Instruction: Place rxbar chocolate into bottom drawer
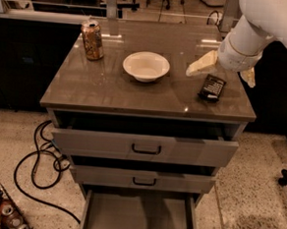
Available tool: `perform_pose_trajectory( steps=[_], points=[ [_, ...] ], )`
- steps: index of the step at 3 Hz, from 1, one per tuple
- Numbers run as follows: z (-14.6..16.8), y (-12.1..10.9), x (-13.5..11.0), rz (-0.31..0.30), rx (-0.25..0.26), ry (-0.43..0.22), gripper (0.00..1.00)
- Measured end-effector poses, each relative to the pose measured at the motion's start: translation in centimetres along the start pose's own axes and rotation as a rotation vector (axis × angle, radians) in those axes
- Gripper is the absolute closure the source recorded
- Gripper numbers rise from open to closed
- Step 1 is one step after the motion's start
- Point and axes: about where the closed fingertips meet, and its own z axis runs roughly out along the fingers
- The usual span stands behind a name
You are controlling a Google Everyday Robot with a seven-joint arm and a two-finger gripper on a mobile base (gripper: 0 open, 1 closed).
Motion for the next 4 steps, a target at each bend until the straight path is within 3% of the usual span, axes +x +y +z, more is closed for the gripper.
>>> perform_pose_trajectory(
  steps=[1, 3, 4],
  points=[
    [1.5, -0.1, -0.5, 0.02, -0.028, -0.042, 0.0],
    [4.3, -0.2, 0.7, 0.011, 0.004, -0.074, 0.0],
    [5.2, 0.3, 0.7, 0.004, 0.028, -0.081, 0.07]
  ],
)
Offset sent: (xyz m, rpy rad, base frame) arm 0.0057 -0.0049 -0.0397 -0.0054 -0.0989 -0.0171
